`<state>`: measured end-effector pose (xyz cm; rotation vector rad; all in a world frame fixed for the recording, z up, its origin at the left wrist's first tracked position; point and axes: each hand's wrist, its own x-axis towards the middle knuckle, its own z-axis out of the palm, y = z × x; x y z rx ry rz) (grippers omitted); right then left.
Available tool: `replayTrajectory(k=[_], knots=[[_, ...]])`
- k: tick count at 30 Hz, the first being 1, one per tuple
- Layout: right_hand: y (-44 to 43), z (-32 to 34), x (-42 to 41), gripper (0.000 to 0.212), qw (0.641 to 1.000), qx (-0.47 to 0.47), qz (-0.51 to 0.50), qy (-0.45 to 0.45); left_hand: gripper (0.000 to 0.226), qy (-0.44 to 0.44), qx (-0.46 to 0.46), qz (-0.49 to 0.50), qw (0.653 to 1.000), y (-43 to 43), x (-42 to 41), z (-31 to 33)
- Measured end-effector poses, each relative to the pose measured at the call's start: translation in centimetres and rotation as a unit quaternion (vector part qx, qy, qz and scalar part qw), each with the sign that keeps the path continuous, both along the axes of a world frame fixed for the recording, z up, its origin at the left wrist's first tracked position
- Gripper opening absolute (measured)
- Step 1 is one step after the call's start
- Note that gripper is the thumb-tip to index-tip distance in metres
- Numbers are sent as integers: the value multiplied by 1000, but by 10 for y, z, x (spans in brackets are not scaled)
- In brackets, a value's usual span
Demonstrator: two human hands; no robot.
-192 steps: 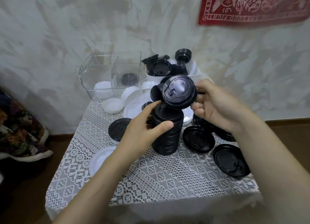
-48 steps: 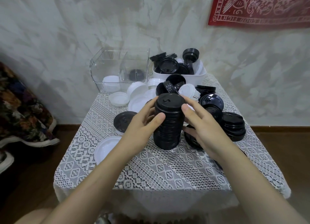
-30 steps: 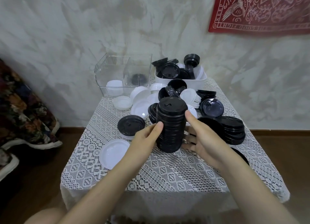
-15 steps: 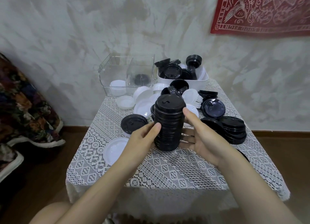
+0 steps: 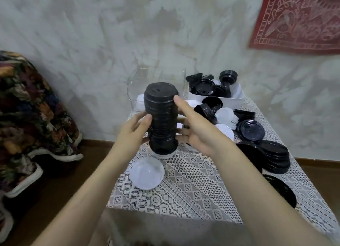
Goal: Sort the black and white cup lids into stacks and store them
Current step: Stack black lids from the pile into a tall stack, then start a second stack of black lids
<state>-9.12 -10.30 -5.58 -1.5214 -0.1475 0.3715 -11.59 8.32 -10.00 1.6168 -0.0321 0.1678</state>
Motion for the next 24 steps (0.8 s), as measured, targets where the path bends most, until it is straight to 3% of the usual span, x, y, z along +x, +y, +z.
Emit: replayTrajectory(k=[5,9,19,24], knots=[[45,-5,33,49,1000,-6,16,13,74,10,7,2,1000,37,19,-5],[67,-14,50,39,999,-29,39,23,89,24,36,13,999,59,27,-21],[66,-41,71,33,989,-67,131,17,84,21,44,27,998,74,31,-55],[66,-58,76,60,980,-148,122,-47,69,19,91,-12,996,80,37,-54]])
